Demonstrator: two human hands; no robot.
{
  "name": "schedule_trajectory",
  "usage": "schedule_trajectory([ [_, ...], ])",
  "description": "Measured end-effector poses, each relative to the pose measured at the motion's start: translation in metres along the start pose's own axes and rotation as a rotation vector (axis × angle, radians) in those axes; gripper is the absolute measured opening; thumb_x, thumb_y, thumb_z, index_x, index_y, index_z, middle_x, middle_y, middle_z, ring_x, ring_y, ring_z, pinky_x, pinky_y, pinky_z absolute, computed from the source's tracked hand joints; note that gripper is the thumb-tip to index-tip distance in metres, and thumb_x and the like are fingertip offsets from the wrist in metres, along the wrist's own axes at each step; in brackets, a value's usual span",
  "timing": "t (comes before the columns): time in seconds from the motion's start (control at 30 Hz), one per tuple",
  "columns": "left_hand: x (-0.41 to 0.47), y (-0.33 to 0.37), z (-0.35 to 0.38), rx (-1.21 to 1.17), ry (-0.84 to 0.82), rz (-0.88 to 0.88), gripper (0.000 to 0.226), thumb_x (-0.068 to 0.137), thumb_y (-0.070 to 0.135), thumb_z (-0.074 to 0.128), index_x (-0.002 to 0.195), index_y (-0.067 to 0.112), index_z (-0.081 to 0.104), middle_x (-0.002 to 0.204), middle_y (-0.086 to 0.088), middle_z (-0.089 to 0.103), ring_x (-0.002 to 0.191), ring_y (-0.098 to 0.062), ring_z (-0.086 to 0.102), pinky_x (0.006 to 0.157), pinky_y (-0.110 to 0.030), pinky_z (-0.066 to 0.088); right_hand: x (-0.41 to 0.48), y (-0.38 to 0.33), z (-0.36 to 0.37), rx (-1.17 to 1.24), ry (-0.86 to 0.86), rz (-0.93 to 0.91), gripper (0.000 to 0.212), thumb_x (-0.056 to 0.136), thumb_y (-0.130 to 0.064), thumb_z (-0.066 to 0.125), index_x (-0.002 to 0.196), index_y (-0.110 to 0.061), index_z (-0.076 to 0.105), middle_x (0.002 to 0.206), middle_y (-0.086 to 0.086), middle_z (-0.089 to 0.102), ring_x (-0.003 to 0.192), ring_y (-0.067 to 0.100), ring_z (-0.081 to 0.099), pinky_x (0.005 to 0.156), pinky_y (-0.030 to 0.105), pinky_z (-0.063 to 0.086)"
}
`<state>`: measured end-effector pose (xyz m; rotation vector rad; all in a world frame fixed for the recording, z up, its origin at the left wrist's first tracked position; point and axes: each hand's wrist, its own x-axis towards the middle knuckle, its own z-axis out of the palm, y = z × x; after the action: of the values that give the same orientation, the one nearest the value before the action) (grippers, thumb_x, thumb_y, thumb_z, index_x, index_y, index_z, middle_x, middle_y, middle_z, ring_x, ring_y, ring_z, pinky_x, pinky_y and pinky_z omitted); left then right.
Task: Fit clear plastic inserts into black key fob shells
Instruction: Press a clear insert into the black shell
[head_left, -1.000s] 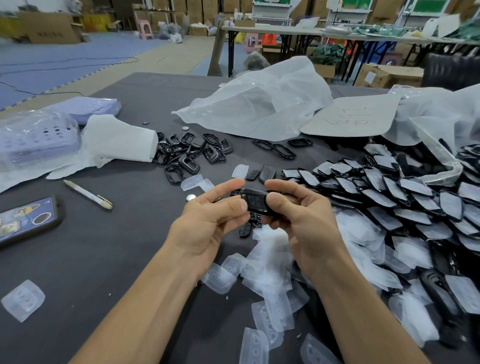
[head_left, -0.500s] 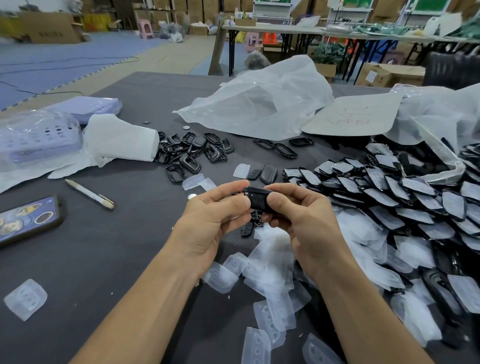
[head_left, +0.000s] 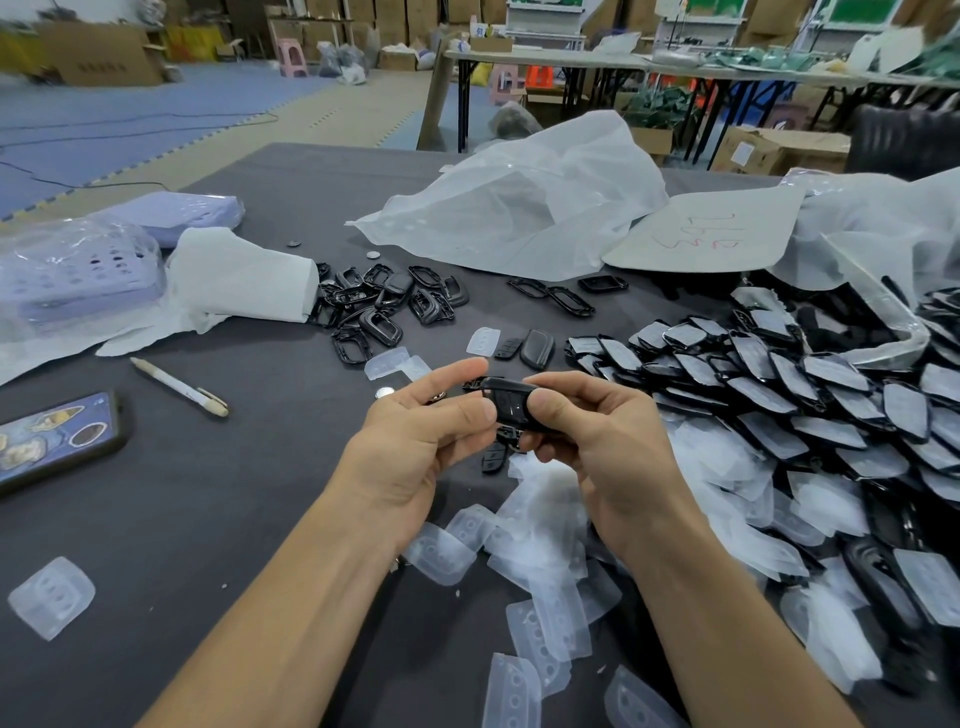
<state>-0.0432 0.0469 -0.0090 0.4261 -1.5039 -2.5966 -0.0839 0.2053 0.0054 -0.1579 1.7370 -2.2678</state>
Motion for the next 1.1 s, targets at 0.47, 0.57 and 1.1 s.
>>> schedule_trajectory([
  [0.47, -0.011, 0.008, 0.009, 0.350, -0.032, 0.305, 0.027, 0.081, -0.008, 0.077, 0.084, 0.017, 0.085, 0.082, -0.009, 0.081, 0.074, -0.014, 0.076, 0.068, -0.019, 0.057, -0.001, -0.004, 0.002, 0.014, -0.037, 0.305, 0.036, 0.100, -0.036, 0.062, 0.086, -0.006, 0.077, 0.073, 0.013, 0.073, 0.055, 0.016, 0.065, 0.049, 0.020, 0.053],
  [0.57, -0.009, 0.006, 0.009, 0.335, 0.072, 0.243, 0.024, 0.079, -0.005, 0.081, 0.084, 0.018, 0.085, 0.070, -0.004, 0.077, 0.057, -0.009, 0.064, 0.061, -0.018, 0.054, -0.002, -0.004, 0.001, -0.138, -0.035, 0.071, 0.028, 0.092, -0.038, 0.068, 0.078, -0.017, 0.083, 0.079, 0.005, 0.078, 0.070, 0.013, 0.072, 0.060, 0.021, 0.055],
  [1.1, -0.016, 0.008, 0.013, 0.226, 0.056, 0.107, 0.014, 0.088, 0.007, 0.074, 0.086, 0.016, 0.085, 0.089, -0.011, 0.081, 0.078, -0.016, 0.076, 0.062, -0.020, 0.058, -0.005, 0.000, 0.000, -0.179, 0.050, -0.110, 0.012, 0.086, -0.002, 0.076, 0.076, -0.006, 0.079, 0.064, 0.008, 0.070, 0.052, 0.013, 0.056, 0.050, 0.022, 0.046],
])
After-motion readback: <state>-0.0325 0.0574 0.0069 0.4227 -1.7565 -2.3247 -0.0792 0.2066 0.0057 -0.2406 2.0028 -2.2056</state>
